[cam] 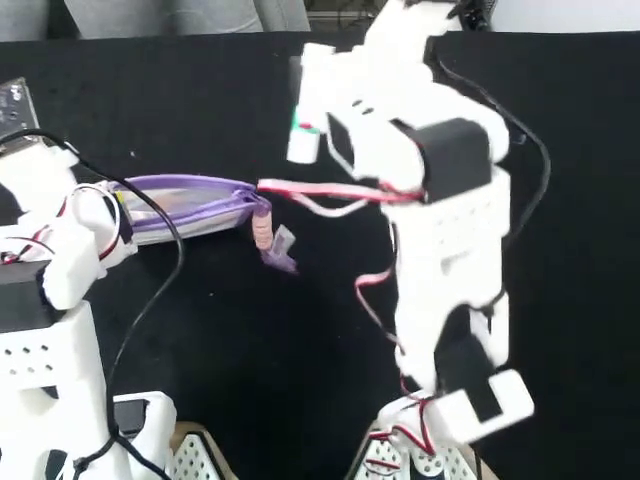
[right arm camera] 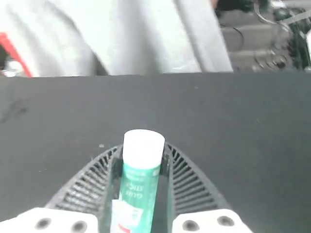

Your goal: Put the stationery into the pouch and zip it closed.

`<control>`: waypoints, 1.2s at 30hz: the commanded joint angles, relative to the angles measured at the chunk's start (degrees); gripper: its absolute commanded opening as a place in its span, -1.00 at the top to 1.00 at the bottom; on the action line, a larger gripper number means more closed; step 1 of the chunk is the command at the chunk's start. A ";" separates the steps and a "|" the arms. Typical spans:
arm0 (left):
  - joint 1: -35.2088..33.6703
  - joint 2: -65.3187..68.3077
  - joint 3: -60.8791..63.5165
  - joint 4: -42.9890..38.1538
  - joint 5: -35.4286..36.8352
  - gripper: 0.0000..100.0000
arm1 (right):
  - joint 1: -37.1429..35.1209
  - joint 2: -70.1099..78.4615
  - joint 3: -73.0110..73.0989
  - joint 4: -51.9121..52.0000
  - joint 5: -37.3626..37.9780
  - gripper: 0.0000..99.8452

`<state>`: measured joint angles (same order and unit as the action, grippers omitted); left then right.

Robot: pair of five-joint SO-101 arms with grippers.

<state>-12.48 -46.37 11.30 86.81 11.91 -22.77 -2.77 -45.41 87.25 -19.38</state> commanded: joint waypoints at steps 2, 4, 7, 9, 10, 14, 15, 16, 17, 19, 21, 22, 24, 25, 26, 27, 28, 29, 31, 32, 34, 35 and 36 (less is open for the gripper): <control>1.54 -0.18 1.10 -1.85 0.70 0.94 | -5.63 -4.35 -2.77 -1.05 -0.62 0.98; 1.36 -0.18 3.65 -3.60 0.70 0.94 | -7.65 -4.62 -2.77 -1.05 -0.35 0.98; 1.54 -0.79 7.87 -6.42 0.70 0.94 | -9.05 -4.79 -2.86 -0.97 -0.26 0.98; 1.54 -0.79 9.89 -7.74 0.70 0.94 | -8.88 -5.85 -2.86 -0.44 -0.35 0.98; 1.54 -0.79 10.86 -8.53 0.70 0.94 | -8.79 -6.55 -2.86 0.26 -0.35 0.98; 1.54 -0.79 13.49 -10.64 0.70 0.94 | -8.70 -11.82 -2.86 2.20 -0.18 0.98; 1.54 -0.79 13.76 -10.99 0.70 0.94 | -8.70 -13.05 -2.77 2.29 -0.09 0.98; 1.54 -0.79 13.93 -10.99 0.70 0.94 | -8.62 -14.37 -2.24 2.29 -0.09 0.98; 1.54 -0.79 14.02 -10.99 0.70 0.94 | -8.62 -15.43 -1.19 1.93 -0.09 0.98; 1.54 -0.79 14.02 -10.90 0.70 0.94 | -8.62 -17.01 2.59 0.18 -0.09 0.98; 1.54 -0.79 14.02 -10.90 0.70 0.94 | -8.62 -17.71 9.01 -4.04 -0.09 0.98; 1.54 -0.79 14.02 -10.81 0.70 0.94 | -8.62 -18.15 12.53 -6.77 -0.09 0.98; 1.54 -0.79 14.37 -10.90 0.70 0.94 | -8.62 -19.03 20.79 -14.51 -0.09 0.98; 1.54 -0.79 14.55 -10.90 0.70 0.94 | -8.62 -19.47 25.27 -19.08 -0.09 0.98; 1.54 -0.79 14.55 -10.90 0.70 0.94 | -8.62 -20.35 29.49 -23.65 -0.09 0.98; 1.54 -0.79 14.55 -10.81 0.70 0.94 | -8.62 -21.41 33.54 -27.96 -0.09 0.98; 1.54 -0.79 14.55 -10.81 0.70 0.94 | -8.70 -22.64 37.23 -32.00 -0.18 0.98; 1.54 -0.79 14.55 -10.81 0.70 0.94 | -8.88 -24.22 40.84 -35.96 -0.18 0.98; 1.54 -0.79 14.55 -10.73 0.70 0.94 | -8.97 -27.30 46.99 -42.64 -0.18 0.98; 1.54 -0.79 14.55 -10.73 0.70 0.94 | -8.97 -28.79 49.89 -45.63 -0.18 0.98; 1.54 -0.79 14.55 -10.81 0.70 0.94 | -9.05 -31.34 54.99 -51.08 -0.18 0.98; 1.54 -0.79 14.55 -10.90 0.70 0.94 | -9.05 -32.40 57.36 -53.98 -0.26 0.98; 1.54 -0.79 14.55 -10.90 0.70 0.94 | -9.32 -33.19 59.82 -56.97 -0.44 0.98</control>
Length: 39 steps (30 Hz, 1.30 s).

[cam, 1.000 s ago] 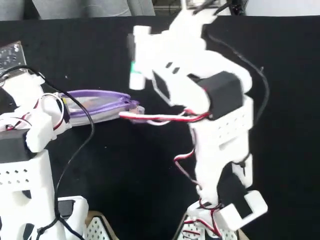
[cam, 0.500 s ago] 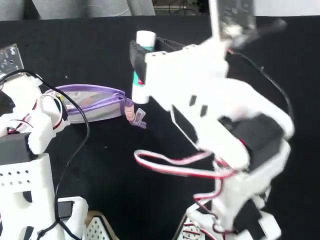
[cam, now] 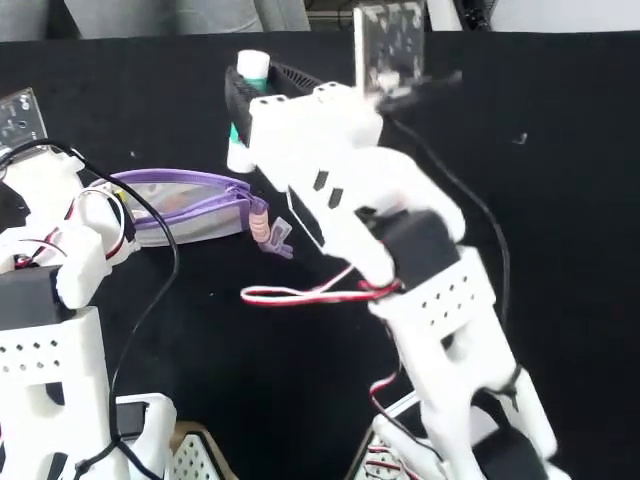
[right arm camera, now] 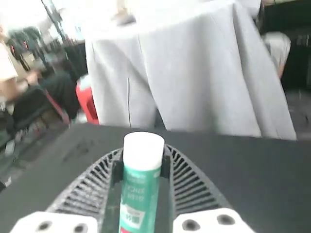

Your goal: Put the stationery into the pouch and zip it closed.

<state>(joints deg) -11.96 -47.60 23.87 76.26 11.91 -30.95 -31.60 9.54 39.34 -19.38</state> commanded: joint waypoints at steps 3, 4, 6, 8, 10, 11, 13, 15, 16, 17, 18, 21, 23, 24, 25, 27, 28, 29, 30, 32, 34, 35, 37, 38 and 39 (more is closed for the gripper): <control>1.01 0.44 1.98 -0.35 0.70 0.94 | -3.52 -6.02 12.09 -18.46 -0.26 0.98; 1.10 0.44 1.98 -0.35 0.70 0.94 | -4.40 -6.02 14.55 -21.89 -0.26 0.98; 1.10 0.44 1.98 -0.35 0.70 0.94 | -6.51 -5.93 19.30 -29.19 -0.18 0.98; 1.10 0.44 1.98 -0.35 0.70 0.94 | -7.91 -5.93 24.66 -37.27 -0.18 0.98; 1.10 0.44 1.98 -0.35 0.70 0.94 | -8.70 -5.93 29.49 -45.54 -0.18 0.98; 1.10 0.44 1.98 -0.35 0.70 0.94 | -8.70 -5.93 31.60 -49.05 -0.18 0.98; 1.10 0.44 1.98 -0.35 0.70 0.94 | -8.44 -5.85 34.77 -54.07 -0.18 0.98; 1.10 0.44 1.98 -0.35 0.70 0.94 | -8.35 -5.85 36.53 -56.35 -0.09 0.98; 1.10 0.44 1.98 -0.35 0.70 0.94 | -8.35 -5.85 37.05 -56.44 -0.09 0.98; 1.10 0.44 1.98 -0.35 0.70 0.94 | -8.35 -5.85 37.58 -56.53 -0.09 0.98; 1.10 0.44 1.98 -0.35 0.70 0.94 | -8.53 -5.67 37.93 -56.44 -0.09 0.98; 1.10 0.44 1.98 -0.35 0.70 0.94 | -8.62 -4.70 38.11 -56.70 -0.09 0.98; 1.10 0.44 1.98 -0.35 0.70 0.94 | -8.35 -5.05 37.41 -56.79 -0.09 0.98; 1.10 0.44 1.98 -0.35 0.70 0.94 | -8.26 -5.85 36.97 -56.70 -0.09 0.98; 1.10 0.53 1.98 -0.35 0.70 0.94 | -7.91 -6.90 36.79 -56.53 -0.09 0.98; 1.10 0.70 1.98 -0.35 0.70 0.94 | -6.86 -10.07 37.05 -56.18 -0.18 0.98; 1.10 0.88 1.98 -0.35 0.70 0.94 | -6.77 -11.82 37.67 -56.18 -0.18 0.98; 1.10 0.97 1.98 -0.44 0.70 0.94 | -6.77 -13.67 38.64 -56.18 -0.18 0.98; 1.10 0.97 1.98 -0.44 0.70 0.94 | -6.77 -15.52 39.60 -56.26 -0.26 0.98; 1.10 1.05 2.07 -0.88 0.70 0.94 | -8.26 -18.95 41.36 -56.26 -0.26 0.98; 1.10 0.79 3.38 -2.37 0.70 0.94 | -10.37 -21.32 42.68 -56.26 -0.09 0.98; 1.10 0.62 4.26 -3.16 0.70 0.94 | -11.16 -21.67 43.03 -56.26 -0.09 0.98; 1.10 0.44 5.23 -4.04 0.70 0.94 | -11.60 -20.97 43.30 -56.26 0.79 0.98; 1.10 0.44 5.32 -4.13 0.70 0.94 | -11.60 -19.91 43.30 -56.44 2.20 0.98; 1.10 0.44 5.23 -4.04 0.70 0.94 | -11.52 -18.42 43.21 -56.62 3.78 0.98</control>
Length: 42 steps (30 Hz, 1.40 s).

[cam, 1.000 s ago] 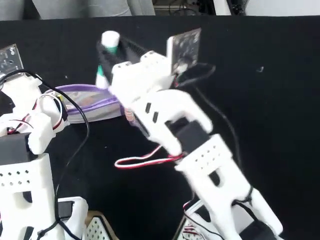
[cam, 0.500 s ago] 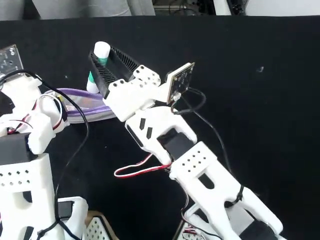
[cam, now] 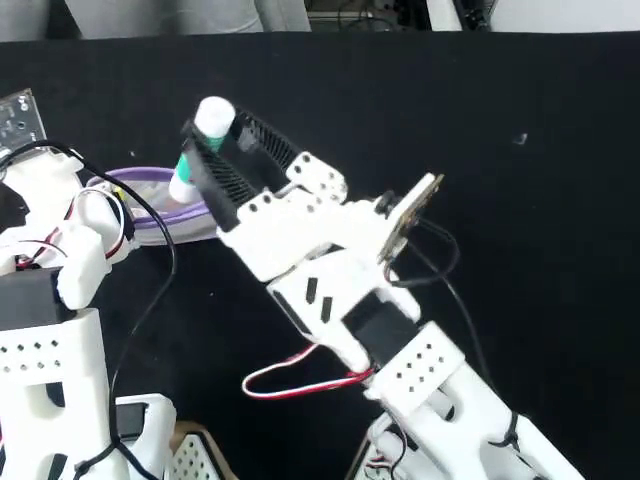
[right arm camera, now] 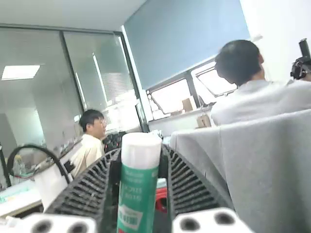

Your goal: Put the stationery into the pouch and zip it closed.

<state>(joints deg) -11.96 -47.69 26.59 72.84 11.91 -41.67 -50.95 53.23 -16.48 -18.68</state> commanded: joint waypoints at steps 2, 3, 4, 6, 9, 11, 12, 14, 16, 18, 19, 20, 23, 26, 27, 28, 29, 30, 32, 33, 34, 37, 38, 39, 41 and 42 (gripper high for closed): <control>1.10 0.53 2.51 -0.62 0.70 0.94 | -0.97 4.35 -0.75 -0.97 4.57 0.98; 1.10 0.53 2.51 -0.62 0.70 0.94 | -1.05 6.20 -0.84 -1.58 4.40 0.98; 1.10 0.53 2.51 -0.62 0.70 0.94 | -1.14 7.96 -0.92 -2.64 4.40 0.98; 0.84 0.53 2.51 -0.62 0.70 0.94 | -1.58 11.47 -0.92 -5.19 4.75 0.98; 0.57 0.53 2.51 -0.62 0.70 0.94 | -1.58 16.22 -0.84 -8.70 4.84 0.98; 0.48 0.53 2.51 -0.62 0.70 0.94 | -1.58 18.07 -0.84 -10.02 4.84 0.98; -0.04 0.53 2.51 -0.62 0.70 0.94 | -1.58 18.15 -0.48 -10.11 4.84 0.98; -1.01 0.44 2.24 -0.62 0.70 0.94 | -1.58 18.42 -0.40 -9.05 4.84 0.97; -1.71 0.44 1.36 -0.09 0.70 0.94 | -1.67 18.51 -0.40 -6.86 4.84 0.86; -1.98 0.44 0.92 0.62 0.70 0.94 | -1.67 18.42 -0.48 -5.27 4.84 0.63; -1.89 0.44 0.92 0.62 0.70 0.94 | -1.67 18.24 -0.48 -5.10 4.84 0.52; -1.89 0.44 0.92 0.62 0.70 0.94 | -1.67 18.15 -0.57 -5.01 4.84 0.42; -1.89 0.44 0.92 0.62 0.70 0.94 | -1.93 18.15 -0.75 -4.92 8.18 0.36; -1.89 0.44 0.92 0.53 0.70 0.94 | -2.11 18.15 -0.92 -4.92 13.27 0.45; -1.89 0.44 0.92 0.44 0.70 0.94 | -2.20 18.15 -0.92 -5.01 14.15 0.48; -1.89 0.44 0.92 0.35 0.70 0.94 | -2.55 18.07 -1.01 -5.10 15.03 0.49; -1.89 0.44 0.92 0.35 0.70 0.94 | -2.55 18.07 -1.01 -5.19 15.56 0.51; -1.98 0.44 0.92 0.26 0.70 0.94 | -2.55 17.89 -1.01 -5.19 16.09 0.51; -1.98 0.44 0.92 0.26 0.70 0.94 | -2.55 16.22 -1.10 -4.92 17.32 0.52; -2.07 0.44 0.92 0.26 0.70 0.94 | -2.29 14.99 -1.10 -4.84 18.02 0.52; -2.86 0.44 0.92 0.18 0.70 0.94 | -1.49 13.49 -1.10 -3.78 18.90 0.52; -6.02 0.44 0.13 -0.44 0.70 0.94 | 1.23 6.55 -3.21 8.00 21.01 0.52; -7.25 0.44 -0.04 -0.53 0.70 0.94 | 2.20 4.09 -4.35 13.54 21.54 0.52; -8.40 0.44 -0.31 -0.62 0.70 0.94 | 3.16 1.80 -5.58 18.90 21.98 0.52; -9.36 0.44 -0.66 -0.53 0.70 0.94 | 5.01 -2.42 -6.81 27.60 22.24 0.52; -9.36 0.44 -0.57 -0.53 0.70 0.94 | 5.71 -4.44 -6.64 30.68 22.24 0.52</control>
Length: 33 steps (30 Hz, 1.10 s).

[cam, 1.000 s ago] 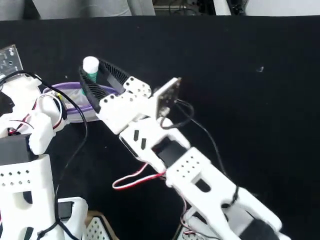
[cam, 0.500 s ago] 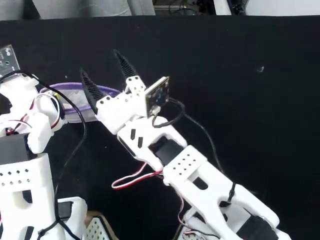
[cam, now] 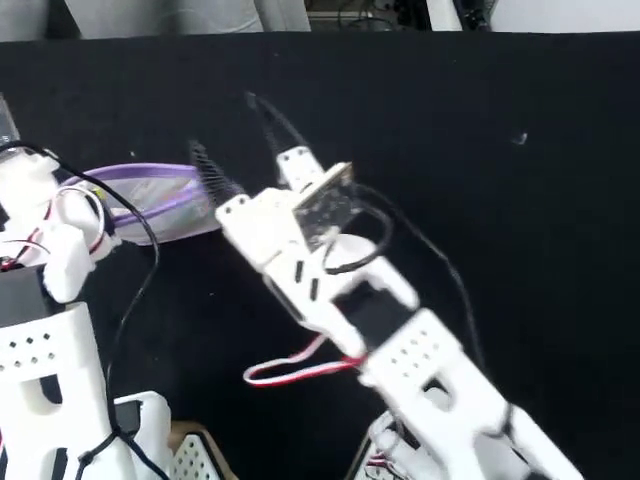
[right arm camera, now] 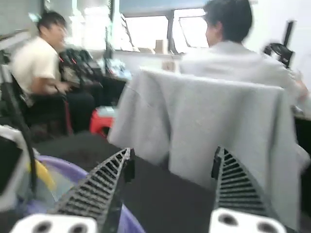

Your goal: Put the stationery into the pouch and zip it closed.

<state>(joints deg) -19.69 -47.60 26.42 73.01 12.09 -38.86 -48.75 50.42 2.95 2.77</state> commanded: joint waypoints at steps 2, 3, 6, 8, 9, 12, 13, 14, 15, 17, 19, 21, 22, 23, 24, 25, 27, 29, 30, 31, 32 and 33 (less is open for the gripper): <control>-1.54 0.35 -0.31 -0.70 0.53 0.94 | 4.48 -9.80 -1.63 16.18 0.88 0.52; -1.54 0.35 -0.22 -0.70 0.53 0.94 | 4.84 -11.12 0.13 17.67 2.11 0.52; -1.54 0.35 -0.31 -0.70 0.53 0.94 | 5.01 -12.53 6.81 18.11 6.42 0.52; -1.54 0.35 -0.31 -0.70 0.53 0.94 | 5.10 -11.56 10.95 15.12 6.33 0.52; -1.54 0.35 -0.31 -0.70 0.53 0.94 | 5.10 -10.77 12.88 13.01 6.42 0.52; -1.54 0.35 -0.31 -0.53 0.53 0.94 | 4.84 -6.90 16.13 6.95 6.33 0.52; -1.54 0.35 -0.22 -0.53 0.53 0.94 | 4.40 -5.23 16.57 5.36 6.33 0.52; -1.54 0.35 -0.22 -0.44 0.53 0.94 | 3.43 -3.21 16.66 4.31 6.33 0.52; -1.54 0.35 -0.13 -0.44 0.53 0.94 | 2.64 -1.01 16.57 3.25 6.33 0.52; -1.54 0.35 -0.04 -0.44 0.53 0.94 | 0.88 3.38 16.31 0.53 6.33 0.52; -1.54 0.35 -0.04 -0.44 0.53 0.94 | -0.62 7.25 15.60 -3.25 6.24 0.52; -1.54 0.35 0.04 -0.44 0.53 0.94 | -1.23 10.42 14.81 -6.59 6.15 0.52; -1.54 0.35 0.04 -0.44 0.53 0.94 | -1.58 11.47 14.37 -7.47 5.80 0.52; -1.54 0.35 0.04 -0.35 0.53 0.94 | -1.76 11.82 14.20 -7.65 4.66 0.52; -1.54 0.35 0.04 -0.35 0.53 0.94 | -1.93 11.82 14.29 -7.65 3.78 0.52; -1.54 0.35 0.13 -0.35 0.53 0.94 | -2.02 11.65 14.55 -7.65 3.34 0.52; -1.54 0.35 0.13 -0.35 0.44 0.94 | -2.02 9.89 15.87 -7.56 2.90 0.52; -1.54 0.35 0.13 -0.35 0.44 0.94 | -2.02 6.46 17.80 -7.65 2.73 0.52; -1.54 0.35 0.13 -0.35 0.44 0.94 | -2.02 4.26 18.95 -7.65 2.64 0.52; -1.54 0.35 0.13 -0.44 0.44 0.94 | -2.11 2.15 19.91 -7.91 2.46 0.52; -1.45 0.35 0.13 -0.44 0.44 0.94 | -2.11 0.22 20.53 -7.91 1.49 0.52; -1.45 0.35 0.13 -0.53 0.44 0.94 | -2.20 -1.45 20.97 -7.91 -0.26 0.52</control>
<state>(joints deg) -20.48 -47.60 26.42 73.10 12.18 -40.00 -44.18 71.16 -3.38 5.23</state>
